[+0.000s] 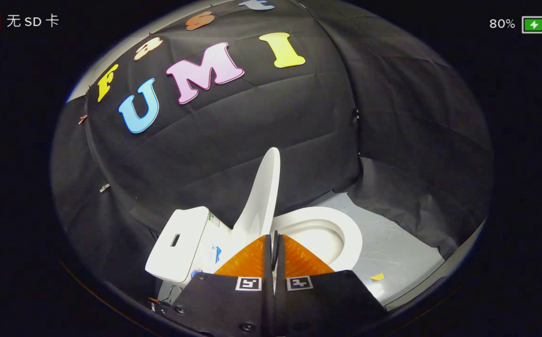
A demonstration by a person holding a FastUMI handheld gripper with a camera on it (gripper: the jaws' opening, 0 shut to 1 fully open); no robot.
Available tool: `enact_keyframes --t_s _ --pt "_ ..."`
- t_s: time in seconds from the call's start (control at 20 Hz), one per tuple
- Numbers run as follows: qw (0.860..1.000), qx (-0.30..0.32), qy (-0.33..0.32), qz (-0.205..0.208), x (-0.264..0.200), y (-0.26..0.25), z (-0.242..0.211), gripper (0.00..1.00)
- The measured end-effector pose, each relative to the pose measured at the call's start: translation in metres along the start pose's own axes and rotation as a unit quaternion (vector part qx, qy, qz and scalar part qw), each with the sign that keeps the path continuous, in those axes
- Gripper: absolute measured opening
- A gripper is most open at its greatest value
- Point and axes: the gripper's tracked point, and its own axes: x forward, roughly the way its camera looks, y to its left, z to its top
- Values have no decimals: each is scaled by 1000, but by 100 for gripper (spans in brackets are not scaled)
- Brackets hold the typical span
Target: Open the toilet lid.
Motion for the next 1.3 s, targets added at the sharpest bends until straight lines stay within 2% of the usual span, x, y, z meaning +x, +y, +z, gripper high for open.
enact_keyframes --t_s 0.4,0.6,1.3 --pt "997 -62 -39 10 -15 64 6 5" --pt "992 -109 -65 8 -20 102 5 5" --pt "972 -201 -115 36 -32 217 -17 5"
